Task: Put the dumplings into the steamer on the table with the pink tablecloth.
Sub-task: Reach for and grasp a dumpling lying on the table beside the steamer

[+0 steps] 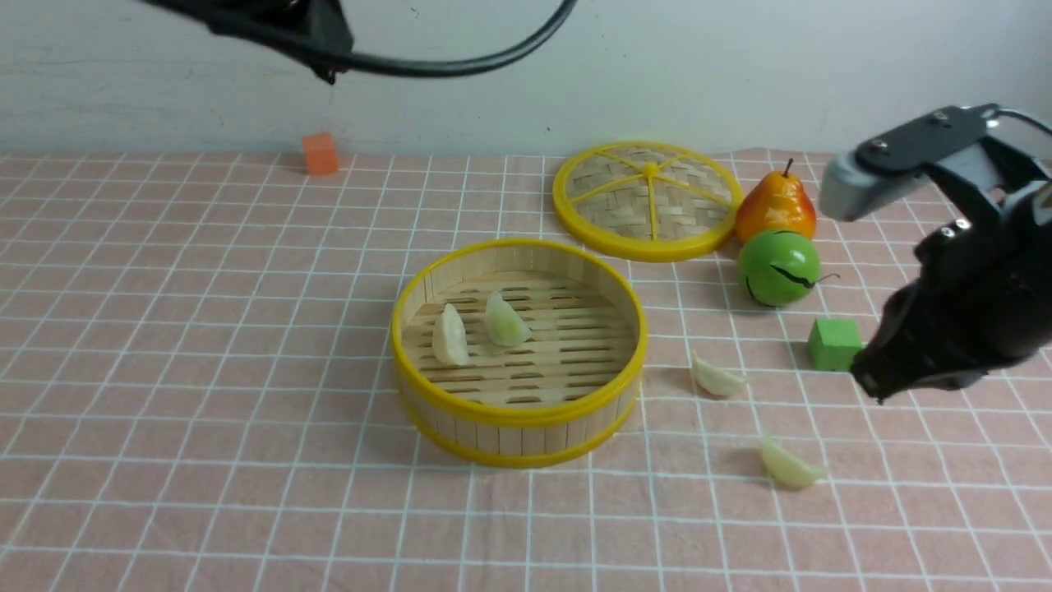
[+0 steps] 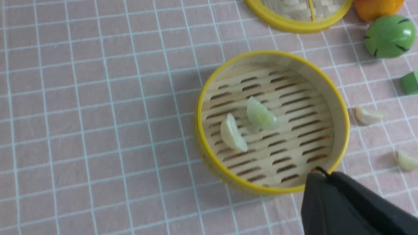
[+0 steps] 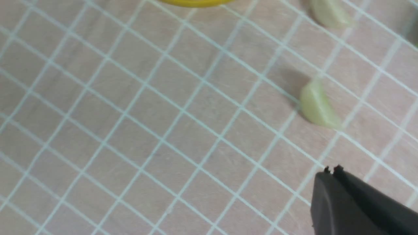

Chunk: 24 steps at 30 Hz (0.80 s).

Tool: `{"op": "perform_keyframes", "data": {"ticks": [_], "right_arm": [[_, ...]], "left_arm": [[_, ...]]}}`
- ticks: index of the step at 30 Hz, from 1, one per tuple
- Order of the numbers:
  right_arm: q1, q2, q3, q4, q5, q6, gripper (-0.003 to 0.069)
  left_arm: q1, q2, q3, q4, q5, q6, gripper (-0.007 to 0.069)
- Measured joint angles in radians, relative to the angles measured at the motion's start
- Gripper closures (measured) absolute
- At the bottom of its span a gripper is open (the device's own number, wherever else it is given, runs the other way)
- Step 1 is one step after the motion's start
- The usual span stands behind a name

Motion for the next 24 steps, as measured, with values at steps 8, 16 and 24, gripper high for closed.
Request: {"op": "perform_keyframes", "data": {"ticks": [8,16,24], "right_arm": [[-0.003,0.196,-0.083,0.009,0.023,-0.073,0.0633],[-0.004,0.365,-0.089,-0.119,-0.027,-0.003,0.0278],[-0.004,0.510,-0.089,-0.154,-0.132,0.004,0.0081]], "left_arm": [[0.000,-0.358,0.476,0.001,-0.011,0.000,0.0638],[0.000,-0.654,0.811,-0.028,-0.065,0.000,0.0638],[0.000,-0.741,0.920,-0.028,-0.074,0.000,0.0638]]}}
